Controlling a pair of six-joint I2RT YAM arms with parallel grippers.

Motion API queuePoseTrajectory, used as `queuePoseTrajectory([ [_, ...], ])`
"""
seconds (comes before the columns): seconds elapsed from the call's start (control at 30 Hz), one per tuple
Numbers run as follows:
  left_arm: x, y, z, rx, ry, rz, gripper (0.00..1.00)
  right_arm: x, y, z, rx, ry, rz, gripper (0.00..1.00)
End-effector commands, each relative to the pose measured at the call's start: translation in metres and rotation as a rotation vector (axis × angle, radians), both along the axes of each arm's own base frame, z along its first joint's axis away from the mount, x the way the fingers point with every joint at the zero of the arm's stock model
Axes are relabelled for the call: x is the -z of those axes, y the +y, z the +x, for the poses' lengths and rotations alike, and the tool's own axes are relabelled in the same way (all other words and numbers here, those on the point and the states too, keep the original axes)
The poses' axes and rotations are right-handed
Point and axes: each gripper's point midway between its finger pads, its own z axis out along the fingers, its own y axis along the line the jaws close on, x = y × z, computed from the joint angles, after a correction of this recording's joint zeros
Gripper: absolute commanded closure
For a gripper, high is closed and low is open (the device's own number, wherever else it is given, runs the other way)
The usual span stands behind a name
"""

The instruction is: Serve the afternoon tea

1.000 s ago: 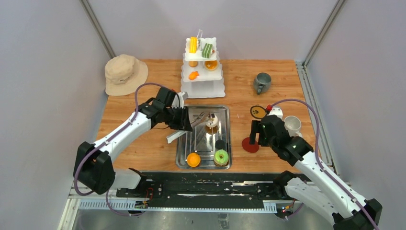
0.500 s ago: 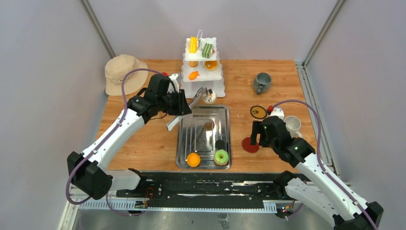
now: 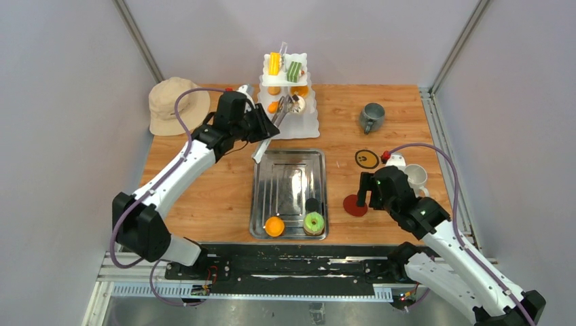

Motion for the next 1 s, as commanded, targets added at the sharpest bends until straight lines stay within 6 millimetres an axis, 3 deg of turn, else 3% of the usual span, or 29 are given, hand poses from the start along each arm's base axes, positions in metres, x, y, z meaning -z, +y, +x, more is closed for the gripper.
queuePoseTrajectory([
  [0.0,-0.032,-0.013,0.029,-0.039,-0.086,-0.115,1.0,0.0,-0.007,-0.004,0.022,-0.003,-0.018,0.17],
  [0.23,-0.027,-0.011,0.044,-0.077,-0.097,-0.097,1.0,0.0,-0.007,-0.004,0.023,0.0,-0.022,0.16],
  [0.5,-0.007,-0.012,0.056,-0.111,-0.054,-0.089,1.0,-0.001,-0.007,-0.005,0.022,-0.003,-0.017,0.16],
  [0.7,-0.003,-0.01,0.055,-0.112,-0.035,-0.066,0.67,-0.001,-0.007,-0.005,0.023,-0.004,-0.013,0.16],
  [0.97,-0.008,-0.003,0.047,-0.116,-0.044,-0.04,0.53,-0.001,-0.007,-0.005,0.022,0.0,-0.016,0.16],
])
